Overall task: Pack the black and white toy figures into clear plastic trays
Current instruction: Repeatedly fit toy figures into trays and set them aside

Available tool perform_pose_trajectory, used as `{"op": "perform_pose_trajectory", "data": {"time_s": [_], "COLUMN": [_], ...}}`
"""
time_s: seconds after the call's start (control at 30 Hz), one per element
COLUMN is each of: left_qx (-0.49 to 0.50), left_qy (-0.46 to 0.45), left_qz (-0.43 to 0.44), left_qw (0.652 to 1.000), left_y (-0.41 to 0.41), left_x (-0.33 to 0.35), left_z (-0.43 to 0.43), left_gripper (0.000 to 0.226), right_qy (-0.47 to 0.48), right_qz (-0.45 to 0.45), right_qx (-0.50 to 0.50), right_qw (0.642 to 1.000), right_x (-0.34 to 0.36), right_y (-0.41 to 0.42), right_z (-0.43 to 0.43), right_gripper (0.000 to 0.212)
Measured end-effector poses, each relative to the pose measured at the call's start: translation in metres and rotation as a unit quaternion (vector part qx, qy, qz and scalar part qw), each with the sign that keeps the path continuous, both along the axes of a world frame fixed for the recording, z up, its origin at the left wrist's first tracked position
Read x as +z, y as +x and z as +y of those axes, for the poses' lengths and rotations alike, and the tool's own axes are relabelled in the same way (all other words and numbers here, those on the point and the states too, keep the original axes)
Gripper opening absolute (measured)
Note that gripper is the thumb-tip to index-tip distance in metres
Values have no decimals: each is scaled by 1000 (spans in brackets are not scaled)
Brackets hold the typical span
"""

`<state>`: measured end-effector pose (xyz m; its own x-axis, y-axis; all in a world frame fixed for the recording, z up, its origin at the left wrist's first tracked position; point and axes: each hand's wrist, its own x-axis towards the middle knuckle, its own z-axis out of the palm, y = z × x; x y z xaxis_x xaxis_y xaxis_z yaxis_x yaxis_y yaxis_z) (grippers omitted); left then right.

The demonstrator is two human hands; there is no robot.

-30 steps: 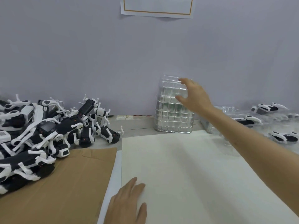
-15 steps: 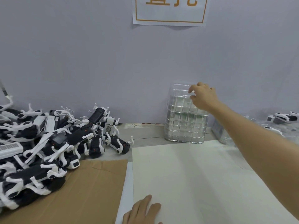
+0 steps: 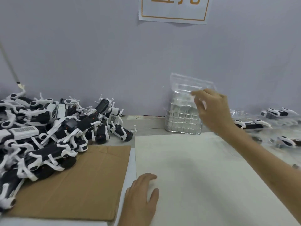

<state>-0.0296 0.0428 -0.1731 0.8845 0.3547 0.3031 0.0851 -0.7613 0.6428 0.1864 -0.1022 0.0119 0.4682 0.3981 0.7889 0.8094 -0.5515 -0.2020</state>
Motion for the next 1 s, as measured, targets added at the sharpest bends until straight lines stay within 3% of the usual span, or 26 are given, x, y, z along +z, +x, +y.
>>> {"op": "perform_pose_trajectory", "data": {"time_s": [0.13, 0.27, 0.33, 0.5, 0.63, 0.83, 1.0], "left_qx": [9, 50, 28, 23, 44, 30, 58], "left_qy": [-207, -288, -300, -216, -210, -214, -60], "left_qz": [-56, -131, -128, -80, -96, -126, -45], "left_qw": [977, 947, 945, 973, 972, 968, 995], "left_y": [-7, -10, -11, -9, -11, -14, 18], "left_x": [9, 14, 15, 6, 7, 25, 40], "left_z": [-5, -6, -5, -6, -4, -8, 31], "left_gripper": [30, 39, 50, 52, 26, 27, 42], "right_qy": [-79, -113, -144, -147, -97, -181, -148], "right_qz": [20, 101, 116, 135, 151, 238, 238], "right_qx": [19, 52, 56, 77, 78, 55, 40], "right_qw": [997, 987, 981, 977, 981, 953, 959], "right_x": [-76, -141, -153, -150, -141, -130, -129], "right_y": [-73, -124, -132, -138, -130, -124, -127], "right_z": [-21, -24, -22, -22, -34, -49, -45], "right_gripper": [39, 43, 49, 45, 28, 29, 28]}}
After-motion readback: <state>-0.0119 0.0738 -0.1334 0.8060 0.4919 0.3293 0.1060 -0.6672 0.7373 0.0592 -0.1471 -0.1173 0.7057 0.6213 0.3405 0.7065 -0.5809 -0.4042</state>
